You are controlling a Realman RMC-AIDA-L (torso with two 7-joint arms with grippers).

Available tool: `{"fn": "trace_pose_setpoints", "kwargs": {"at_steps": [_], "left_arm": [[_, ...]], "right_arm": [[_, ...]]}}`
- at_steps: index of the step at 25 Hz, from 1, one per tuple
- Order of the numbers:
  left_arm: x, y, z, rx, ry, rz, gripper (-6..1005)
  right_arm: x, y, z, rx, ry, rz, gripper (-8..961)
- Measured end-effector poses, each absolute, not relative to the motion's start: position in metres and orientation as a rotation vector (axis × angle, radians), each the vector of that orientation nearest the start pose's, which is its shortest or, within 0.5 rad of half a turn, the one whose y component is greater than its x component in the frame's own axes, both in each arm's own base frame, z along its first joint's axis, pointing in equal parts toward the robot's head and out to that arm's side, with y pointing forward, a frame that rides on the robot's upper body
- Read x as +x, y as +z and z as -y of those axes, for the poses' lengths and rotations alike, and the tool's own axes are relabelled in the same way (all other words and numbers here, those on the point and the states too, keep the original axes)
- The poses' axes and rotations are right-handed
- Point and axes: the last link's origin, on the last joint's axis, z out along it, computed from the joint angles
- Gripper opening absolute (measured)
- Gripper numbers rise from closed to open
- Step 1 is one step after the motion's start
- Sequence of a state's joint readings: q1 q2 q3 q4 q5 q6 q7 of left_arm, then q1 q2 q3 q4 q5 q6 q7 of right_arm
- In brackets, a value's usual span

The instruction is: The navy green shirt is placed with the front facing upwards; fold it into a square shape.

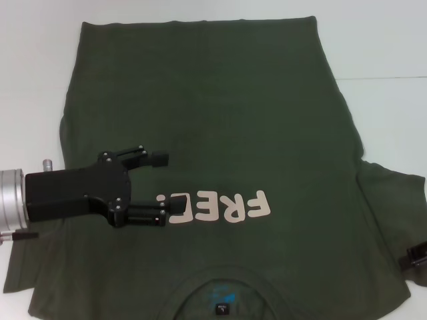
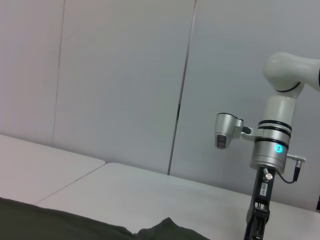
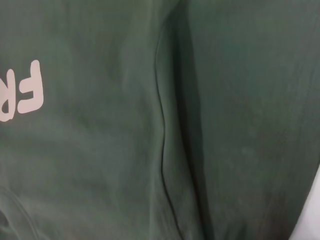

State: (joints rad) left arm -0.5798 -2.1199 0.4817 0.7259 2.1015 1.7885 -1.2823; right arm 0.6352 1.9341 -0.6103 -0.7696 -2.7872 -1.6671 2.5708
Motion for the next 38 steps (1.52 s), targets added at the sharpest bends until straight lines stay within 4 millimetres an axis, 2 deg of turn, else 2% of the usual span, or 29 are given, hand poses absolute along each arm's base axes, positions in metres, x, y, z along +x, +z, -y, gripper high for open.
{"fn": "trace_pose_setpoints", "kwargs": {"at_steps": [2,12,18,23,29,38], "left_arm": [[-0.2372,0.014,-0.32,-2.787,-0.872,0.394,946],[-0.2377,0.0136,-0.3195,-2.787,-0.873,0.398,946],[-0.2378,0.014,-0.3197,-2.785,-0.873,0.398,946],[-0.2378,0.0141,-0.3197,-2.785,-0.873,0.397,946],[-0.2378,0.0142,-0.3198,-2.784,-0.872,0.395,946],[-0.2377,0.0144,-0.3199,-2.784,-0.871,0.393,946]], "right_arm": [[0.3323,0.0691,-0.3243,-2.068,-0.262,-2.024,791],[0.3314,0.0655,-0.3244,-2.081,-0.253,-2.019,595],[0.3306,0.0668,-0.3257,-2.083,-0.243,-2.009,427],[0.3291,0.0657,-0.3266,-2.1,-0.246,-1.994,353],[0.3277,0.0654,-0.3269,-2.123,-0.249,-1.977,200],[0.3262,0.0709,-0.3285,-2.149,-0.25,-1.898,100]]}}
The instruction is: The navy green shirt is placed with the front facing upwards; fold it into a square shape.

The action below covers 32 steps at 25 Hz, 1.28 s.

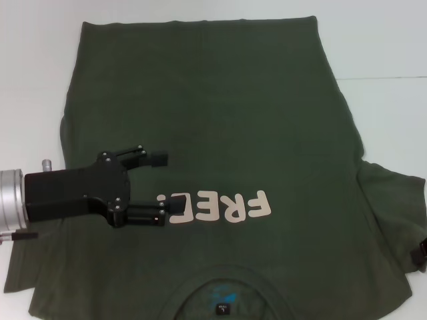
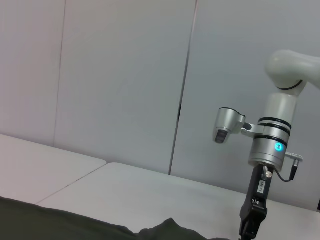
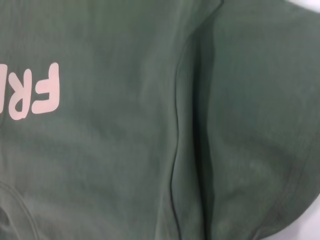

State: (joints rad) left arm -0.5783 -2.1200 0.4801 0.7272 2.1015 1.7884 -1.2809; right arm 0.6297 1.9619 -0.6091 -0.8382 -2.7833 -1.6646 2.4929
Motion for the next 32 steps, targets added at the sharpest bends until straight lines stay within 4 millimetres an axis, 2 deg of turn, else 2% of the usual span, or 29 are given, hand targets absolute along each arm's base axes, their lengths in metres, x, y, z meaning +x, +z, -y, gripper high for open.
{"fn": "trace_pose_setpoints", "kwargs": {"at_steps": [9,17,32], "left_arm": [[-0.237,0.014,-0.32,-2.781,-0.875,0.395,946],[-0.238,0.013,-0.32,-2.78,-0.875,0.395,946],[-0.237,0.012,-0.319,-2.783,-0.884,0.398,946]], "right_arm": [[0.328,0.072,-0.328,-2.166,-0.258,-1.862,35],[0.341,0.094,-0.331,-2.103,-0.261,-1.799,24],[0.349,0.11,-0.354,-2.05,-0.248,-1.596,25]]}}
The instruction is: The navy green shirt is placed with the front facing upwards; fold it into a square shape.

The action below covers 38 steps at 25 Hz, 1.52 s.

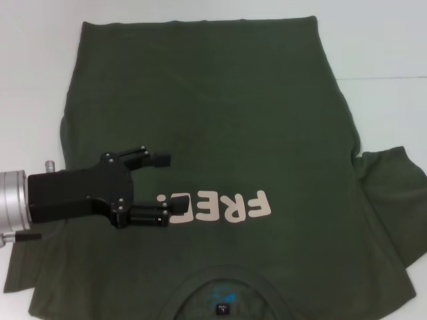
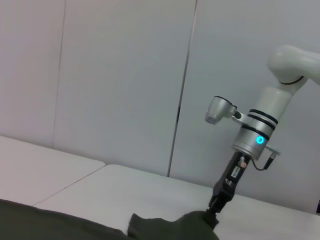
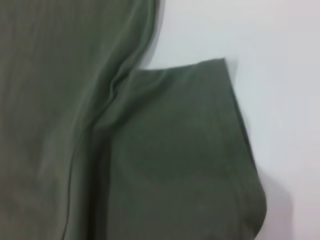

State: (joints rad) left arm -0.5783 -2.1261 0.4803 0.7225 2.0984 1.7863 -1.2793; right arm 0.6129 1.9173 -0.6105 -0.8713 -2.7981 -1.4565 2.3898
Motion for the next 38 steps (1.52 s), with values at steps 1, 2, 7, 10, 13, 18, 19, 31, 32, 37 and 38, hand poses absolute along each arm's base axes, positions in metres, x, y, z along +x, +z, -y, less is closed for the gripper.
{"fn": "trace_pose_setpoints", "kwargs": {"at_steps": [1,2,7,10,13,18,19,31,32,37,38], "left_arm": [[-0.237,0.012,-0.319,-2.783,-0.884,0.398,946],[-0.237,0.012,-0.319,-2.783,-0.884,0.398,946],[-0.237,0.011,-0.319,-2.782,-0.883,0.399,946],[-0.236,0.011,-0.319,-2.782,-0.884,0.404,946],[-0.236,0.011,-0.319,-2.782,-0.885,0.408,946],[-0.236,0.011,-0.32,-2.777,-0.891,0.406,945],[-0.236,0.012,-0.32,-2.775,-0.894,0.406,945],[-0.232,0.009,-0.321,-2.775,-0.907,0.401,945],[-0.232,0.009,-0.321,-2.775,-0.907,0.402,945],[-0.232,0.009,-0.321,-2.775,-0.908,0.403,945],[-0.232,0.009,-0.321,-2.775,-0.907,0.402,945]], "right_arm": [[0.349,0.11,-0.356,-2.048,-0.246,-1.587,25],[0.349,0.111,-0.358,-2.044,-0.243,-1.578,24],[0.352,0.117,-0.364,-2.013,-0.237,-1.532,24],[0.354,0.119,-0.365,-1.999,-0.248,-1.515,24],[0.356,0.121,-0.365,-1.989,-0.259,-1.509,25],[0.357,0.127,-0.366,-1.971,-0.25,-1.497,25],[0.356,0.128,-0.367,-1.969,-0.244,-1.495,25],[0.319,0.105,-0.373,-2.141,-0.087,-1.541,25],[0.313,0.101,-0.374,-2.168,-0.067,-1.547,25],[0.286,0.086,-0.379,-2.277,0.004,-1.547,25],[0.282,0.084,-0.38,-2.291,0.012,-1.54,25]]}}
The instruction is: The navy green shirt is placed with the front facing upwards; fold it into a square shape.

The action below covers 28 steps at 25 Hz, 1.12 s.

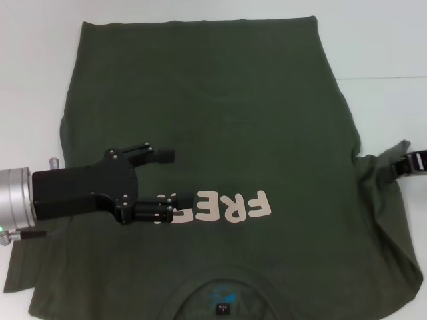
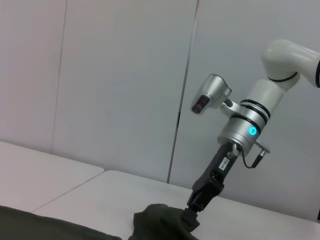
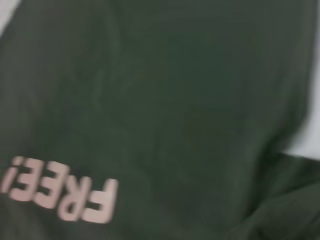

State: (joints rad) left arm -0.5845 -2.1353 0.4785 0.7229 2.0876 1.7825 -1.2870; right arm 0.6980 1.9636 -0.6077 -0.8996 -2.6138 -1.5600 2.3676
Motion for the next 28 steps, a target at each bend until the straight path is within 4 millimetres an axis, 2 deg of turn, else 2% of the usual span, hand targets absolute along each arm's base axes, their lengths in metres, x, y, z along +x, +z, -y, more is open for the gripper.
{"fn": "trace_pose_setpoints", "kwargs": {"at_steps": [5,8,12,18,28], "left_arm": [[-0.233,0.011,-0.321,-2.763,-0.917,0.4,945],[-0.232,0.011,-0.321,-2.76,-0.92,0.399,945],[-0.233,0.011,-0.32,-2.761,-0.922,0.399,945],[-0.235,0.011,-0.318,-2.758,-0.919,0.403,945],[-0.234,0.011,-0.319,-2.759,-0.918,0.401,945]], "right_arm": [[0.256,0.065,-0.389,-2.388,0.024,-1.475,24],[0.236,0.043,-0.39,-2.474,-0.02,-1.426,24],[0.227,0.029,-0.389,-2.521,-0.064,-1.4,25],[0.222,0.014,-0.384,-2.564,-0.108,-1.391,25],[0.231,0.006,-0.381,-2.543,-0.113,-1.434,27]]}}
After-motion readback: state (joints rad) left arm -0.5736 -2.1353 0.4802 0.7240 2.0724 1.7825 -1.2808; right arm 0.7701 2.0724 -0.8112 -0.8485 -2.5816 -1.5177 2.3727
